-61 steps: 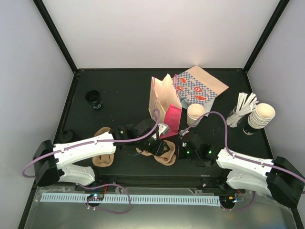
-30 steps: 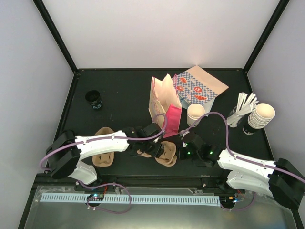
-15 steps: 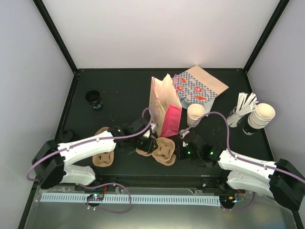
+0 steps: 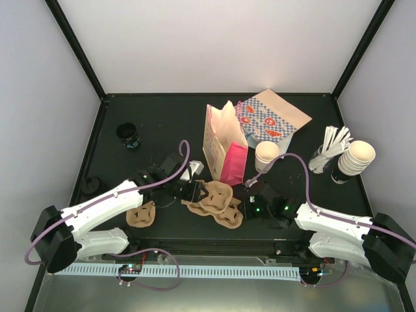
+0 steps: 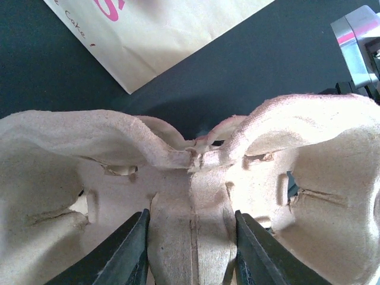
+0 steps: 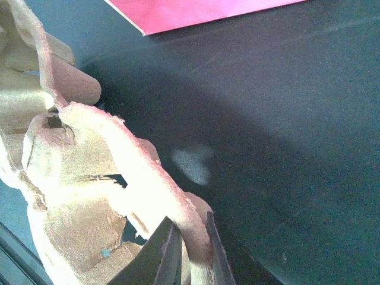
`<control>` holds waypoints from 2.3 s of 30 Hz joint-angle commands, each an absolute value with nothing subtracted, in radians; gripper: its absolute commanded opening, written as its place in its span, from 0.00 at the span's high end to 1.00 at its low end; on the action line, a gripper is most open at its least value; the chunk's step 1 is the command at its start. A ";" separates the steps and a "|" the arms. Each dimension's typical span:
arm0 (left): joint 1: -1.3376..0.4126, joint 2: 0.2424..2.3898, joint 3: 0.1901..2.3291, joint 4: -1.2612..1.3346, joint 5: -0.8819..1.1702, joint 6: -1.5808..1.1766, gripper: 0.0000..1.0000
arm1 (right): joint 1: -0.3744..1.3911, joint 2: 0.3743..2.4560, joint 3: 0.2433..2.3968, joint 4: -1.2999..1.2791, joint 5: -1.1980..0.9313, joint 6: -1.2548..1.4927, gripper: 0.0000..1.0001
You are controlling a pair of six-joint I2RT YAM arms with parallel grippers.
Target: Pack the takeout coffee
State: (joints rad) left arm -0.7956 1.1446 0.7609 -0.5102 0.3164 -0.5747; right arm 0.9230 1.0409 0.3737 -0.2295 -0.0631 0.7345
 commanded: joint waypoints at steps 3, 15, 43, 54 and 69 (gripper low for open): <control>-0.747 1.066 0.836 -0.616 0.302 -0.510 0.60 | 0.919 1.057 0.400 -0.230 -0.049 0.716 0.85; -0.560 1.032 0.908 -0.781 -0.021 -0.410 0.58 | 0.918 0.939 0.420 -0.380 0.005 0.696 0.83; -0.303 1.269 0.950 -0.575 0.169 -0.275 0.32 | 0.919 0.853 0.412 -0.417 -0.047 0.657 0.79; -0.326 1.466 1.016 -0.620 0.094 -0.267 0.53 | 0.919 0.835 0.413 -0.428 -0.029 0.661 0.78; -0.400 1.340 0.826 -0.650 0.108 -0.337 0.55 | 0.919 0.832 0.439 -0.468 -0.002 0.628 0.73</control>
